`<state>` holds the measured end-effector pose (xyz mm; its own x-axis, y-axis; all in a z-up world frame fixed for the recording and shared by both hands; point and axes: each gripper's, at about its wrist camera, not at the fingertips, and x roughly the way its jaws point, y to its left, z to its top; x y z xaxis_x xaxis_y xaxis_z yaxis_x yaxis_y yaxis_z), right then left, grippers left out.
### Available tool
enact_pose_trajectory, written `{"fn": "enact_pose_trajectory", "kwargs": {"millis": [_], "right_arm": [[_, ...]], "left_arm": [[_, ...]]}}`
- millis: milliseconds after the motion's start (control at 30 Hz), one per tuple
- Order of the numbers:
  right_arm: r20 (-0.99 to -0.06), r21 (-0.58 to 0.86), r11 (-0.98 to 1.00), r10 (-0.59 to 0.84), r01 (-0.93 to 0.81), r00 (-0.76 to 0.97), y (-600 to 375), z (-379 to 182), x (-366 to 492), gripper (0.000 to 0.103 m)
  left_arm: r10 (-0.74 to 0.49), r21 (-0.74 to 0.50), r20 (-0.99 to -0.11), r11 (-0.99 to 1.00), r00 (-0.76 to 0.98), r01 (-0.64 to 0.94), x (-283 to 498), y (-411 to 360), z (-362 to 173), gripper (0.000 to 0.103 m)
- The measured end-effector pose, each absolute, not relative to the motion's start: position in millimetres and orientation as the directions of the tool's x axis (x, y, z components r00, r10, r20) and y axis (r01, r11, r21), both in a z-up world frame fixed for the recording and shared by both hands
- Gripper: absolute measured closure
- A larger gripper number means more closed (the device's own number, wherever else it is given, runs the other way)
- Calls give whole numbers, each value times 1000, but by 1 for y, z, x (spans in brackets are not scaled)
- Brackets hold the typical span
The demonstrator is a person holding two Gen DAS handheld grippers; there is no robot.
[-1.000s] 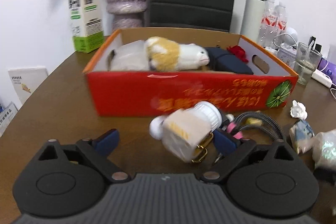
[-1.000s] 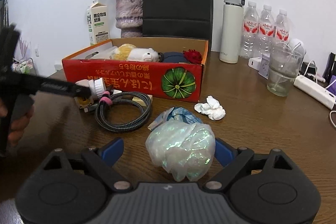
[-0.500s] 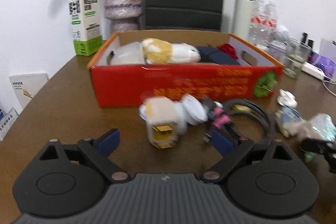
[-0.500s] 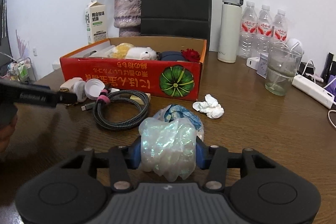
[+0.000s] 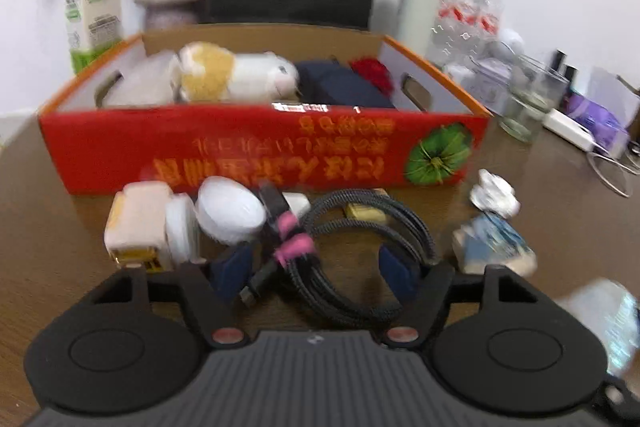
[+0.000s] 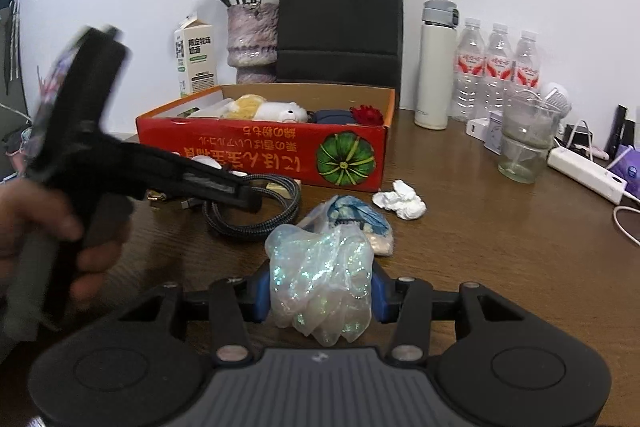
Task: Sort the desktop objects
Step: 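Grasp the braided cable with pink tie with the left tool while the right tool grasps the iridescent bag, then carry the braided cable and iridescent bag over the cardboard box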
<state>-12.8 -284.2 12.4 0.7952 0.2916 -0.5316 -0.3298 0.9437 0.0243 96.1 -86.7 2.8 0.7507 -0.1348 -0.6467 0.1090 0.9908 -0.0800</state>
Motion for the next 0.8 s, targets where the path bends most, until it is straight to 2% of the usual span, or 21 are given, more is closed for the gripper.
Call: {"fn": "enact_pose_trajectory", "kwargs": {"millis": [100,267,567,800], "right_arm": [[-534,34,945,292,-325,794,-287,11,-18,58],[-518,40,944,299,-326,802,-287,13,-32,60],[-471,73,935,339,-348,814,-281,28,-87,62],[-453,50,929,347,-366,821,-270,33,-138,62]], "left_arm": [[-69,-6,-637,996,768,85,88,-90,3,70],[-130,-67,-641,991,757,113,56,-82,10,83],[-149,-107,-589,989,794,106,-62,-61,32,84],[-46,7,-525,998,850,58,-136,-46,44,84]]}}
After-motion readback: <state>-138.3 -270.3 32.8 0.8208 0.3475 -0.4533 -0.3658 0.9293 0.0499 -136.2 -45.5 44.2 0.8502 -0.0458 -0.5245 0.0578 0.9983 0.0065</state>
